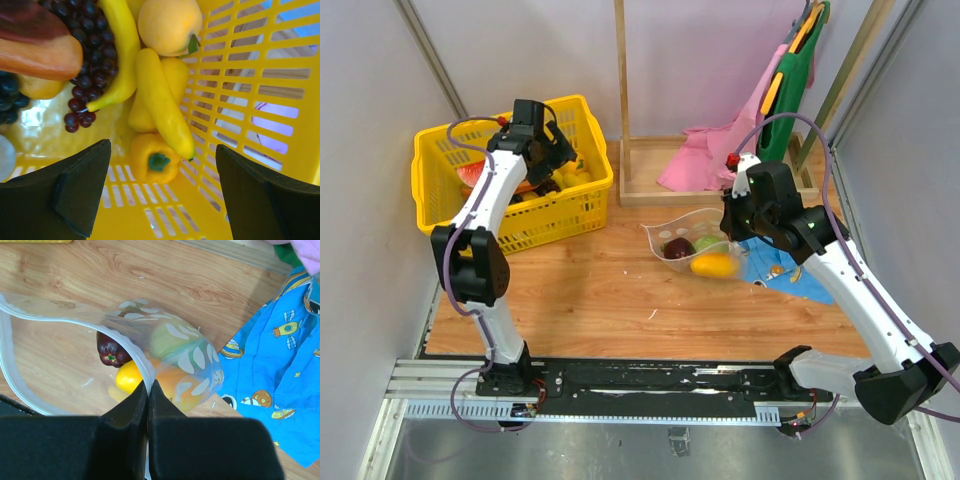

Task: Place the food in the zip-top bag and seal the zipper
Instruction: Pick up the fake fruit from the bin.

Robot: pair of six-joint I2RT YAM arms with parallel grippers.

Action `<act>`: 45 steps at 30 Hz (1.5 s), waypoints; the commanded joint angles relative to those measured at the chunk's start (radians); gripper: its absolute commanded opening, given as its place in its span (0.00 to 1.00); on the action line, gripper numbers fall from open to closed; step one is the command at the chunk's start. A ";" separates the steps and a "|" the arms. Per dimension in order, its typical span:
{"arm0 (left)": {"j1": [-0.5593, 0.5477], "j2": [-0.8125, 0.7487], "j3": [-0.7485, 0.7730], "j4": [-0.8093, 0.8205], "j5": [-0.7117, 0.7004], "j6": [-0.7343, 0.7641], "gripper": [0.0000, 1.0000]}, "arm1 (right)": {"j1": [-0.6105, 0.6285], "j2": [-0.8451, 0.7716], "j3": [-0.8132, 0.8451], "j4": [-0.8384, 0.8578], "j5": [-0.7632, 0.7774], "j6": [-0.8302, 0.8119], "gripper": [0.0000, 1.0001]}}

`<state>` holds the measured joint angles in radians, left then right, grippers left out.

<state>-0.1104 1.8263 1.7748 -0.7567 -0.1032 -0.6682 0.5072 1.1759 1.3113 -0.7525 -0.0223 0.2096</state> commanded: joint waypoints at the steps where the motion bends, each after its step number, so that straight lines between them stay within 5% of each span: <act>1: 0.001 0.051 0.028 0.046 0.060 -0.055 0.88 | -0.021 -0.011 -0.011 0.032 -0.019 -0.002 0.01; 18: 0.019 0.264 0.032 0.141 0.114 -0.113 0.61 | -0.021 -0.009 -0.009 0.023 -0.010 -0.007 0.01; 30: 0.028 0.184 -0.012 0.156 0.097 -0.070 0.11 | -0.021 -0.022 -0.016 0.018 -0.014 0.000 0.01; 45: 0.027 -0.082 -0.040 0.129 0.079 0.011 0.03 | -0.021 -0.048 -0.033 0.024 -0.038 0.028 0.01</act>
<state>-0.0811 1.8191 1.7489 -0.6304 -0.0349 -0.6994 0.5072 1.1545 1.2888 -0.7525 -0.0448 0.2169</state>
